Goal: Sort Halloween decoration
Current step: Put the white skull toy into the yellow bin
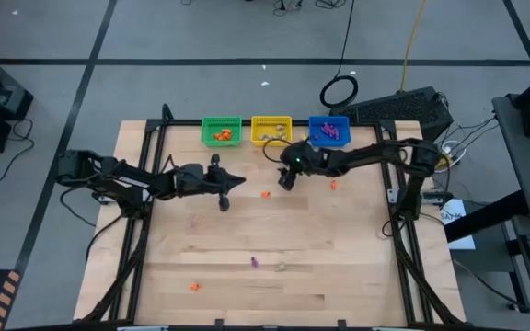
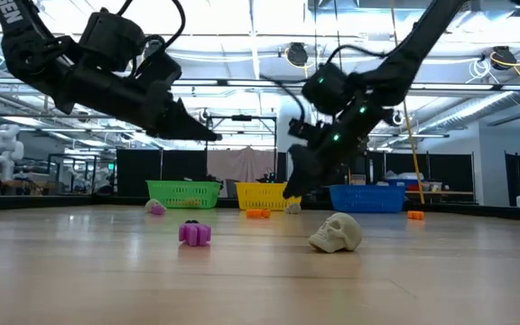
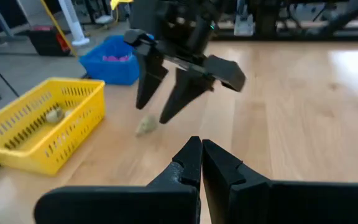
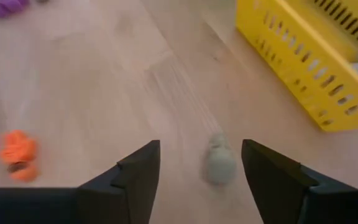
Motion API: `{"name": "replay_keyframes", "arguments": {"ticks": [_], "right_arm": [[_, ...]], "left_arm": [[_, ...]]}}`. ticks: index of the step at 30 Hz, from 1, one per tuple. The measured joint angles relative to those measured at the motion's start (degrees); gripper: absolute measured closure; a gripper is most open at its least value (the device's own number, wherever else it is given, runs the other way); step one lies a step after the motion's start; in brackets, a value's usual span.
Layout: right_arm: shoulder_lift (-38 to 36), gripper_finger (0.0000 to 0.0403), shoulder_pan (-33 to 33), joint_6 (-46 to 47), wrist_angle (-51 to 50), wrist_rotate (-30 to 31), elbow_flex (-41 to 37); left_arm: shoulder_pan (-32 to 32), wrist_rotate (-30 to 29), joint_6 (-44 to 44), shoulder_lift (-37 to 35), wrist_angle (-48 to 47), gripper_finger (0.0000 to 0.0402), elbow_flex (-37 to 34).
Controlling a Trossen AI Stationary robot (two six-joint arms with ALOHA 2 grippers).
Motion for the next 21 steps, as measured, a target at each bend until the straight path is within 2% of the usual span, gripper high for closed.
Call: {"name": "replay_keyframes", "arguments": {"ticks": [7,11,14,21], "right_arm": [[4.88,0.0202,-1.81,-0.06,-0.37,-0.29,2.94],[6.28,0.0222,-2.21,0.05,-0.33,-0.43,3.06],[6.6,0.0253,-2.21,0.02,-0.14,-0.34,3.13],[6.52,0.0365,-2.15,-1.37,-0.64,-3.13,3.21]], "left_arm": [[-0.79,0.0,-0.42,0.0,-3.81,0.0389,0.0],[-1.55,0.0,-0.43,0.0,-3.83,0.0389,0.0],[-2.14,0.0,-0.44,0.0,-3.84,0.0389,0.0],[-3.41,-0.02,-1.73,0.0,-3.93,0.0389,0.0]]}}
